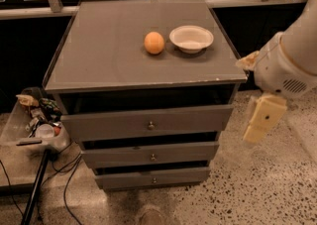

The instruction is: Open middle drawer

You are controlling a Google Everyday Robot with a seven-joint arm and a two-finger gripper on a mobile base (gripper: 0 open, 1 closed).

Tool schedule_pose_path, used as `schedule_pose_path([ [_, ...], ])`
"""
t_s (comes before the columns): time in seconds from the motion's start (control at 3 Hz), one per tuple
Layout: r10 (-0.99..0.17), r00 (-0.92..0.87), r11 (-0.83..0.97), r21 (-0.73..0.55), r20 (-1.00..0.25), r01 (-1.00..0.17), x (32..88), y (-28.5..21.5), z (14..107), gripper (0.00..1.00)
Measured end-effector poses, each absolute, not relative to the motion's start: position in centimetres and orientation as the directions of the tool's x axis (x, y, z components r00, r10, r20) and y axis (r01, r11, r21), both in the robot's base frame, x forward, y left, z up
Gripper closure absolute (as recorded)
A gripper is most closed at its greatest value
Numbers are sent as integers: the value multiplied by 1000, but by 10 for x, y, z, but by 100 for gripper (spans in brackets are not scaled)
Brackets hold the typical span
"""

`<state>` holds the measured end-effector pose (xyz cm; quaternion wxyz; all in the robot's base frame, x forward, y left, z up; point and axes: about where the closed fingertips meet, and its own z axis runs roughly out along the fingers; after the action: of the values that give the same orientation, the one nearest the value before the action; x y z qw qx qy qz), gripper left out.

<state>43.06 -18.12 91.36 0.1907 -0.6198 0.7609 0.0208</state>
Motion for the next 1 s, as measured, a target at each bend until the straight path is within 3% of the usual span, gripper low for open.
schedule_pose_path([
  [1.0,-760,-58,231,-186,-647,-955,416,-158,803,0],
])
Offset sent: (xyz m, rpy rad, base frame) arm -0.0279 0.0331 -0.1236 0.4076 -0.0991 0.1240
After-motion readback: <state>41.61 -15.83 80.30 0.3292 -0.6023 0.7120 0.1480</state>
